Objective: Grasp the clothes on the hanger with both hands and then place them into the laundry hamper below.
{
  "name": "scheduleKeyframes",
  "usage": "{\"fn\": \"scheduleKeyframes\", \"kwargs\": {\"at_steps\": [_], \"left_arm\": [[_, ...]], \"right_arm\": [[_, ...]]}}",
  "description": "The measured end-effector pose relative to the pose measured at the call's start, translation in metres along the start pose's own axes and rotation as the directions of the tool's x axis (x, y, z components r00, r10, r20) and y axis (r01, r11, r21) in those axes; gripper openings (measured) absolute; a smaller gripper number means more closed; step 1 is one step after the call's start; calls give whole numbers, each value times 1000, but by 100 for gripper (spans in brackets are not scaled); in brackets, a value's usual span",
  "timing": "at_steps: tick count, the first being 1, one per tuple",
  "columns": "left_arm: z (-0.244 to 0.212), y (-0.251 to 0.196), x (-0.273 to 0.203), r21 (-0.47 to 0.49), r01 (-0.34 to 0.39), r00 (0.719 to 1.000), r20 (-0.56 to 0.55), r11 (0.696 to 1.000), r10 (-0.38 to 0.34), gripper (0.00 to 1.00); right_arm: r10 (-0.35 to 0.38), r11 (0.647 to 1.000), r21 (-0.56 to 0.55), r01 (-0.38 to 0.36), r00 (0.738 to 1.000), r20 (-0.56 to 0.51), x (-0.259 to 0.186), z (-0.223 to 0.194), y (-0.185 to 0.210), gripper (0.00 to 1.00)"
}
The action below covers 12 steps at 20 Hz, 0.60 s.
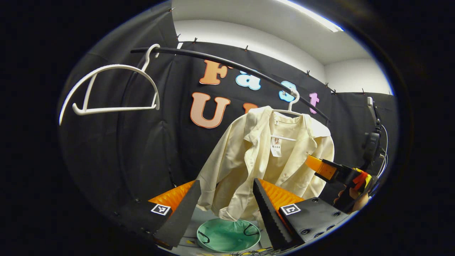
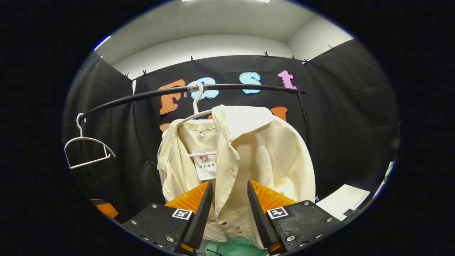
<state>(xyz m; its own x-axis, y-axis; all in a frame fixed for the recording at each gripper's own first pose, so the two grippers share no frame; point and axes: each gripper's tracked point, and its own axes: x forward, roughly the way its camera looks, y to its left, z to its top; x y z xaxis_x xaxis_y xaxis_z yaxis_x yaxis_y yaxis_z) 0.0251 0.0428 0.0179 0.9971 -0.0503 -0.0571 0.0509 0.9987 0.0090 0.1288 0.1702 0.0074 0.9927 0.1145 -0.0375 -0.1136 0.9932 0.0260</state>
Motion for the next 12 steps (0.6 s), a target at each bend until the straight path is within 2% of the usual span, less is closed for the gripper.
{"fn": "scheduleKeyframes", "kwargs": {"at_steps": [4, 5, 6, 12], "left_arm": [[5, 1, 9, -5, -7, 1000, 4, 1000, 7, 96], [8, 1, 12, -5, -14, 1000, 7, 1000, 14, 96], [11, 1, 15, -4, -22, 1000, 11, 1000, 22, 96], [27, -13, 32, -13, -52, 998, 38, 999, 52, 96]], "right_arm": [[-2, 1000, 14, 2, 1000, -11, 23, -3, 4, 61], [1, 1000, 15, 0, 1000, -18, 28, -4, 5, 66], [4, 1000, 16, -4, 1000, -27, 35, -6, 5, 63], [73, 997, 20, -71, 993, -94, 74, -18, 14, 65]]}}
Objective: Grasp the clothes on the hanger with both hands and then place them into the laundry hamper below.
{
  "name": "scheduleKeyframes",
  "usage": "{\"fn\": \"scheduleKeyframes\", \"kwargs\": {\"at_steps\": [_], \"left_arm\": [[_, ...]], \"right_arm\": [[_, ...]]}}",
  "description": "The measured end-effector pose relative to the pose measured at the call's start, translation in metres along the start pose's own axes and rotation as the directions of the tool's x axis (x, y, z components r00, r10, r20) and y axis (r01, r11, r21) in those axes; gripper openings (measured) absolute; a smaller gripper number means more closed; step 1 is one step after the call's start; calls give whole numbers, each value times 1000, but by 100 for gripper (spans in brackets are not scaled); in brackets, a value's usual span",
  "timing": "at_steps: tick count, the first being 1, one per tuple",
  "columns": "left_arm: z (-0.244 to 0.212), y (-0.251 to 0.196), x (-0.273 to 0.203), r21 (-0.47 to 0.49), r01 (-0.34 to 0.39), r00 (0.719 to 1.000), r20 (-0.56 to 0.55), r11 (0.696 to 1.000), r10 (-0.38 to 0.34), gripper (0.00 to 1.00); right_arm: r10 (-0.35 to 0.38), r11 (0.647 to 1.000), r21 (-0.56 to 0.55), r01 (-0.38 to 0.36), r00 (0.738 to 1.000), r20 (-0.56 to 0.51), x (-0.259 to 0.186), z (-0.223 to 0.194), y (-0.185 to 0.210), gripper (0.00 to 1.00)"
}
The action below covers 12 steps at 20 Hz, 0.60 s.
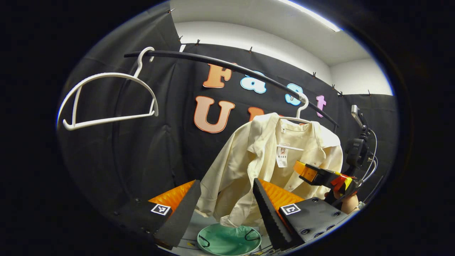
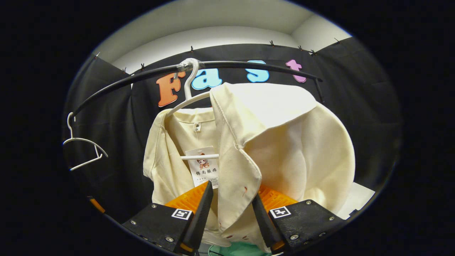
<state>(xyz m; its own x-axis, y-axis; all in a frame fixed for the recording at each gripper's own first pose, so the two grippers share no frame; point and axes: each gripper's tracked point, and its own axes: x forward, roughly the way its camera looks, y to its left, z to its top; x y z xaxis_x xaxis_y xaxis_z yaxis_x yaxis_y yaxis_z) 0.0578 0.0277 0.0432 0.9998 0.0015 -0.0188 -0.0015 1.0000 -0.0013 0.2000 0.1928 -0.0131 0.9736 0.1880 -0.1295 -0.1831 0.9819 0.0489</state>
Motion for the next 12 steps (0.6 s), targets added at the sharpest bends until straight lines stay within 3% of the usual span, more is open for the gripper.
{"fn": "scheduleKeyframes", "kwargs": {"at_steps": [1, 3, 4, 6, 8, 12], "left_arm": [[3, -6, 5, 6, 7, 1000, 8, 1000, -8, 96], [-1, -19, 14, 19, 23, 1000, 4, 1000, -23, 100], [-3, -27, 20, 19, 36, 999, 3, 999, -36, 96], [-8, -45, 36, 5, 67, 998, -5, 998, -67, 96], [-13, -56, 56, 13, 82, 996, -19, 997, -82, 96], [-15, -75, 89, 53, 83, 996, -27, 995, -81, 97]], "right_arm": [[5, 1000, -3, -5, 1000, -7, 3, -4, -4, 65], [47, 999, -10, -47, 998, -31, 5, -10, -4, 51], [76, 997, -11, -76, 996, -43, 5, -12, -3, 33], [97, 995, -2, -97, 994, -44, 1, -9, -10, 14], [110, 994, 12, -109, 993, -38, -5, -8, -14, 5], [146, 989, 10, -146, 989, -37, -16, -7, -20, 2]]}}
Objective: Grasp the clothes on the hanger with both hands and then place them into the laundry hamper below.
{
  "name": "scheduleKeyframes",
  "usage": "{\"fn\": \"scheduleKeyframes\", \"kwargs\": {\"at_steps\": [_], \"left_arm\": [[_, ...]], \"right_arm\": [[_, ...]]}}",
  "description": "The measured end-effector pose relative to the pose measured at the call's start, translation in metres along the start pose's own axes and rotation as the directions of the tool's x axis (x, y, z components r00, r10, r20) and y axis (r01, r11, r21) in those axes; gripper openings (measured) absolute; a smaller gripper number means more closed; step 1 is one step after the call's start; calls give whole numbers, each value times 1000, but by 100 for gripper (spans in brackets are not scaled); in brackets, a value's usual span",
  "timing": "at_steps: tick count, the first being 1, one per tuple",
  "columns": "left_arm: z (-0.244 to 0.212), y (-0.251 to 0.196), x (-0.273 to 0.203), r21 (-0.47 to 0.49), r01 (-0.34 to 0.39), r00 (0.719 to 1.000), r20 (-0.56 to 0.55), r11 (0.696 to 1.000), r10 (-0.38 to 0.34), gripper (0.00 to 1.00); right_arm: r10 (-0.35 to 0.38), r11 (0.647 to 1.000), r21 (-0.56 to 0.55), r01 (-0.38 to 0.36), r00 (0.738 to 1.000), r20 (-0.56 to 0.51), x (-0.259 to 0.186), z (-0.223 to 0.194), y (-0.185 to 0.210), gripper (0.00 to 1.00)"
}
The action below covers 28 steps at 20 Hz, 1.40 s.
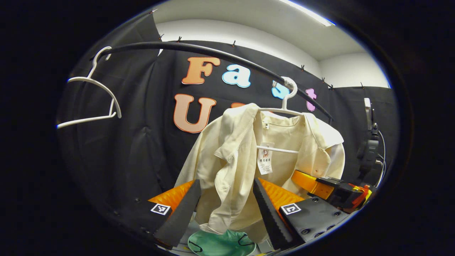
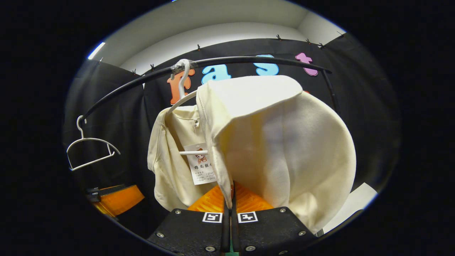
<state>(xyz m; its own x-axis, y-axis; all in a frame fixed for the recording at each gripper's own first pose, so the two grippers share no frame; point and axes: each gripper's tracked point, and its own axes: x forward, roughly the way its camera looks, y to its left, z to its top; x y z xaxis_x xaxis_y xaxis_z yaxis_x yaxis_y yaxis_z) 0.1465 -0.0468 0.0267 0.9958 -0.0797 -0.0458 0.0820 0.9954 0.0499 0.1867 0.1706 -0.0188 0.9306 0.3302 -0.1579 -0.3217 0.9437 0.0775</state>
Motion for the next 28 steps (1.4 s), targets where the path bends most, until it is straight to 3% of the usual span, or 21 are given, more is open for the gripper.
{"fn": "scheduleKeyframes", "kwargs": {"at_steps": [4, 6, 11, 17, 18, 19, 22, 23, 24, 25, 27, 28], "left_arm": [[4, -7, 22, 21, -23, 999, 30, 1000, 23, 100], [-3, -12, 37, 4, -13, 1000, 21, 1000, 13, 94], [-25, 2, 68, -32, -60, 997, -41, 998, 59, 100], [-18, -6, 74, -36, -40, 999, -25, 999, 39, 91], [-18, -7, 75, -42, -28, 999, -26, 999, 27, 83], [-21, -7, 73, -43, -29, 999, -35, 999, 28, 59], [-18, 14, 69, -12, -114, 993, -34, 993, 114, 39], [-16, 16, 67, -2, -132, 991, -28, 991, 132, 22], [-13, 16, 65, 0, -132, 991, -23, 991, 132, 16], [-9, 8, 65, -11, -84, 996, -14, 996, 84, 7], [-3, -8, 66, -26, 9, 1000, -7, 1000, -9, 7], [0, -6, 62, -8, 16, 1000, -3, 1000, -16, 7]], "right_arm": [[17, 1000, 8, -17, 1000, -5, -7, 4, -7, 2], [25, 1000, 7, -25, 1000, -5, -11, 6, -11, 2], [48, 999, -9, -48, 999, 4, -23, 10, -19, 2], [63, 998, -6, -63, 998, -1, -28, 9, -21, 2], [59, 998, -6, -59, 998, 1, -28, 9, -21, 2], [56, 998, -6, -56, 998, 6, -30, 10, -21, 2], [47, 999, -11, -47, 999, 17, -35, 9, -16, 2], [34, 999, -10, -33, 999, 22, -38, 11, -18, 2], [23, 1000, -9, -22, 999, 28, -40, 14, -19, 2], [14, 1000, -7, -14, 999, 33, -45, 16, -18, 2], [-3, 1000, 0, 3, 999, 45, -54, 24, -19, 2], [-12, 1000, 4, 11, 998, 56, -58, 28, -20, 2]]}}
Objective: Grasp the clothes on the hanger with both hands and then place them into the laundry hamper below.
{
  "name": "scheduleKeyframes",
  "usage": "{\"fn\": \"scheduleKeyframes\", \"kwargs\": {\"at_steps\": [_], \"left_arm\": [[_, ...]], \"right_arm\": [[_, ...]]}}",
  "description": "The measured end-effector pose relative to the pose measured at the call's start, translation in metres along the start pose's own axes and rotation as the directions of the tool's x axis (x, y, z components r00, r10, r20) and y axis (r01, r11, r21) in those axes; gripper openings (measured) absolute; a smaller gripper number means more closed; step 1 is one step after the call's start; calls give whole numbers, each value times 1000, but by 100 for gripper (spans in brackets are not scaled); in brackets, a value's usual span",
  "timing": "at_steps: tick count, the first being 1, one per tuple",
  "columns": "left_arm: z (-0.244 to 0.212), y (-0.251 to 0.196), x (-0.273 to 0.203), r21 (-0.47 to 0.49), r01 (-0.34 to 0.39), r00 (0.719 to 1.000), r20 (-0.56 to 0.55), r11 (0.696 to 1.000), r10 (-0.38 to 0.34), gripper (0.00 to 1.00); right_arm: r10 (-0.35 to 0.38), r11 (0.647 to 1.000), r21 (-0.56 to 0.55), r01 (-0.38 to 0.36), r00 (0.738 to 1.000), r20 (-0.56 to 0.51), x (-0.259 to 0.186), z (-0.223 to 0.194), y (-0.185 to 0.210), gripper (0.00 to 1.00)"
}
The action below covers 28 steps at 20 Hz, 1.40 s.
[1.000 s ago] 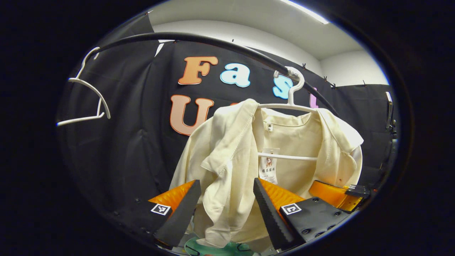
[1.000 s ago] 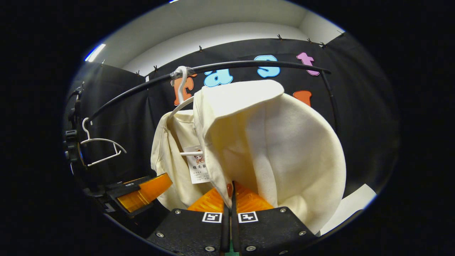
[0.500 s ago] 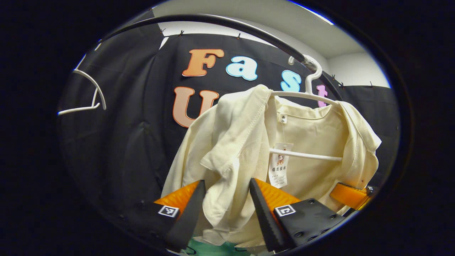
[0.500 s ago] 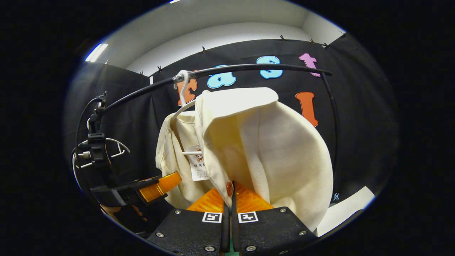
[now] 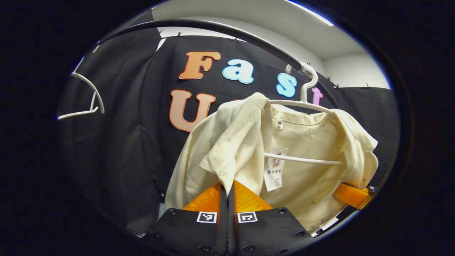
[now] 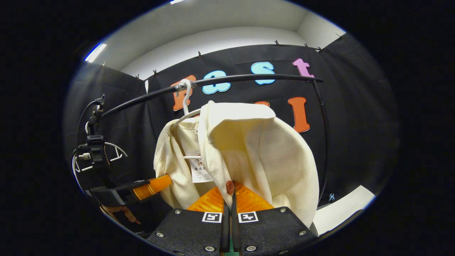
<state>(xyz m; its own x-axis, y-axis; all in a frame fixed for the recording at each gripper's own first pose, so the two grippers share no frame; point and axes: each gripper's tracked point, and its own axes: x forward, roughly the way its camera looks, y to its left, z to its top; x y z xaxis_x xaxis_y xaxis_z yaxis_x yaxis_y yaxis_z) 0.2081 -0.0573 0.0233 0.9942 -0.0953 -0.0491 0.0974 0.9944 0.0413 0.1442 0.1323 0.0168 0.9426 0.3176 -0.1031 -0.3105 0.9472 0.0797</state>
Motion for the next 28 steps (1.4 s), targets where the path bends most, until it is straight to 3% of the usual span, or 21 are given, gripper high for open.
{"fn": "scheduleKeyframes", "kwargs": {"at_steps": [2, 8, 15, 23, 28], "left_arm": [[13, 9, -15, 48, -4, 1000, 19, 999, 4, 7], [59, 15, -36, 70, 52, 995, 81, 996, -58, 7], [95, 37, -53, 25, 44, 992, 121, 999, -47, 7], [123, 72, -61, 31, -37, 987, 157, 999, 31, 7], [165, 98, -66, 103, -128, 962, 254, 986, 98, 7]], "right_arm": [[-10, 1000, -1, 10, 1000, 18, -6, 10, -1, 2], [-14, 1000, 10, 13, 999, 31, -16, 25, 7, 0], [-12, 1000, -5, 12, 998, 57, -22, 49, 6, 0], [-25, 998, -46, 30, 993, 117, -35, 103, -27, 0], [-78, 996, -37, 83, 988, 133, -40, 123, -66, 0]]}}
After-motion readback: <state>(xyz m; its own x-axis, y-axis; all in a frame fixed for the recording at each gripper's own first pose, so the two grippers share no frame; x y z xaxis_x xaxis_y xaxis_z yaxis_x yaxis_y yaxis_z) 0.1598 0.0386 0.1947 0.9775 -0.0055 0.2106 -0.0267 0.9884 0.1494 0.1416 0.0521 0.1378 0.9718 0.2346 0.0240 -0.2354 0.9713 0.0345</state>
